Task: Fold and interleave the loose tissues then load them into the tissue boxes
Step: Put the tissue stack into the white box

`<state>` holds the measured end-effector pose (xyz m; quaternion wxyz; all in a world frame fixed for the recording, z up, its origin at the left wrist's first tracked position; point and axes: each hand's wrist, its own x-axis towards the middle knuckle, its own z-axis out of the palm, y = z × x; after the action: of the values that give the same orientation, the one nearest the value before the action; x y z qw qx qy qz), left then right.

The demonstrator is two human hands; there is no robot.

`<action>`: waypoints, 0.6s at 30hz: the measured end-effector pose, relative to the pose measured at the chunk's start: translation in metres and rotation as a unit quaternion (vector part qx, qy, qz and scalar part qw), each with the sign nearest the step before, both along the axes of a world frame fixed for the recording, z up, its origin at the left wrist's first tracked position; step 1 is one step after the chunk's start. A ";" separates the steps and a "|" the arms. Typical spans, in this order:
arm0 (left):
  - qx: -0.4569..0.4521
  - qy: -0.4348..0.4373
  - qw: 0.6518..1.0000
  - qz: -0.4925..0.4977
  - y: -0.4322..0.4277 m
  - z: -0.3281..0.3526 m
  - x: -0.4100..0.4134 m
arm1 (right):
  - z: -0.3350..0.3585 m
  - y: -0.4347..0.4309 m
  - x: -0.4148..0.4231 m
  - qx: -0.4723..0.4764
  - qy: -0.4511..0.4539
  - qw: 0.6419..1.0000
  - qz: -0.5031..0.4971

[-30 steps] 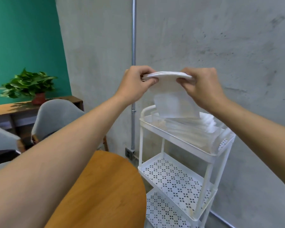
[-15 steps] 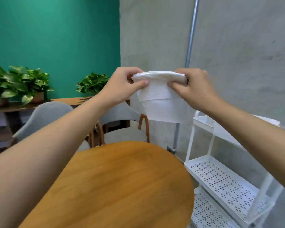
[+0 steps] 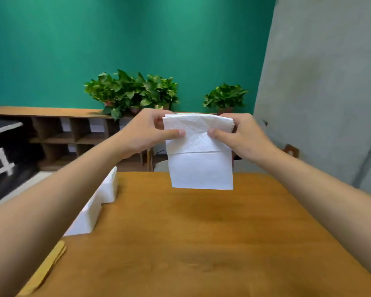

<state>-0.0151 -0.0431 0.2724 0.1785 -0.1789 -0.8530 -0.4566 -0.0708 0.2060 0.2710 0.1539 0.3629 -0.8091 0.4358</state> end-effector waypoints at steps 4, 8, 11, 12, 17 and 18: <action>0.030 -0.042 0.997 0.064 -0.073 -0.023 0.029 | -0.029 -0.081 -0.003 0.000 -0.049 0.997 0.066; 0.034 -0.079 0.989 0.121 -0.141 -0.041 0.047 | -0.054 -0.161 -0.005 0.003 -0.080 0.991 0.110; 0.023 -0.082 0.983 0.160 -0.183 -0.057 0.054 | -0.072 -0.210 -0.008 0.009 -0.098 0.987 0.130; 0.021 -0.086 0.981 0.174 -0.198 -0.063 0.056 | -0.079 -0.228 -0.012 0.012 -0.107 0.985 0.136; 0.023 -0.101 0.970 0.221 -0.263 -0.094 0.055 | -0.105 -0.303 -0.024 0.038 -0.130 0.979 0.153; 0.024 -0.103 0.968 0.226 -0.273 -0.098 0.053 | -0.109 -0.314 -0.028 0.041 -0.134 0.978 0.153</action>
<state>0.0380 -0.3159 0.1747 0.1922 0.0710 -0.8740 -0.4406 -0.0989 -0.1083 0.1615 -0.0398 0.4266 -0.7745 0.4653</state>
